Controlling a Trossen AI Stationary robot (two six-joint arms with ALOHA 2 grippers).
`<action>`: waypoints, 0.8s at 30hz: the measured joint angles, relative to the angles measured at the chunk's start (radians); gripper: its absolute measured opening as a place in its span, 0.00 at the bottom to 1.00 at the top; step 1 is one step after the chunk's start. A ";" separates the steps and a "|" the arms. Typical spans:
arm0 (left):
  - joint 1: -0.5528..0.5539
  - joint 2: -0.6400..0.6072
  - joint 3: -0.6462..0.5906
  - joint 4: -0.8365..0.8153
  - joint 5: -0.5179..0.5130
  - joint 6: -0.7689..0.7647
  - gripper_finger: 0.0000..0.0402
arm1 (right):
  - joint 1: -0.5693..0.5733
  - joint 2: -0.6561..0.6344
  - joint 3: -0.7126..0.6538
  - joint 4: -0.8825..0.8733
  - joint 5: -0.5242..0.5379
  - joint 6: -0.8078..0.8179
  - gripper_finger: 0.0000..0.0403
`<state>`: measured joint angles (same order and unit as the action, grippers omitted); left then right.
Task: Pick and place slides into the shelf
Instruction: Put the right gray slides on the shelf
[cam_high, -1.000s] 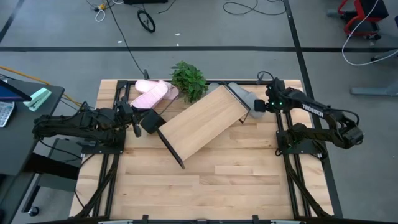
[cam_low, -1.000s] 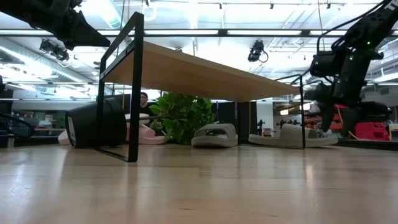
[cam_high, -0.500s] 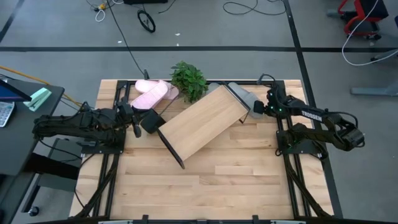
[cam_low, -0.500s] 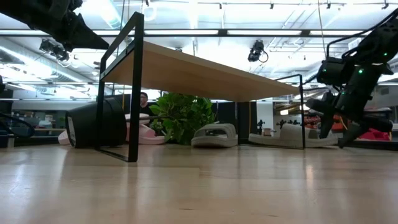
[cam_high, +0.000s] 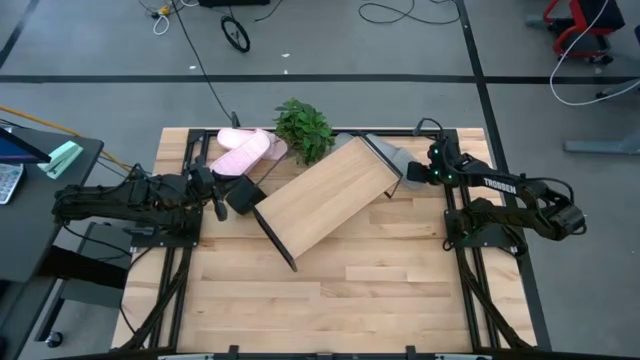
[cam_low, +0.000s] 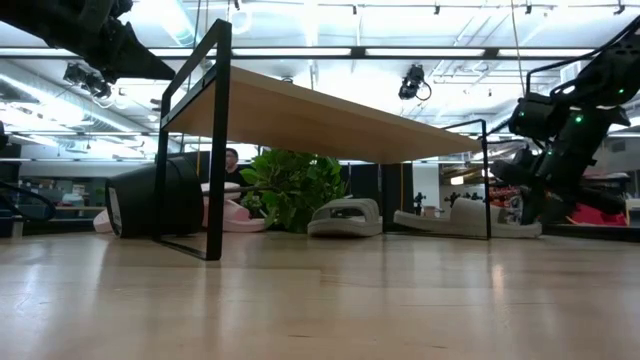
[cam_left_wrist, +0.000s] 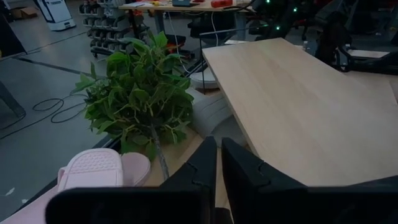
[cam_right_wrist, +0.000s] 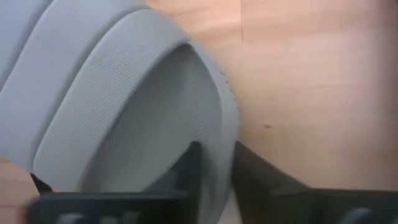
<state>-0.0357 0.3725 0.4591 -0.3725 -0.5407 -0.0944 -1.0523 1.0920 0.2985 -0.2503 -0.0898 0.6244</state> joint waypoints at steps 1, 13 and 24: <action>0.000 0.000 0.000 0.000 0.000 0.000 0.07 | 0.000 0.000 0.000 0.009 0.004 -0.012 0.06; 0.000 0.000 0.000 -0.017 0.001 -0.026 0.09 | 0.002 -0.101 0.028 0.051 0.179 -0.023 0.05; 0.000 0.000 0.000 -0.023 0.000 -0.033 0.06 | 0.002 -0.358 0.105 0.028 0.258 -0.035 0.05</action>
<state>-0.0358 0.3728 0.4588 -0.3958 -0.5405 -0.1276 -1.0504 0.7344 0.4030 -0.2221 0.1682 0.5897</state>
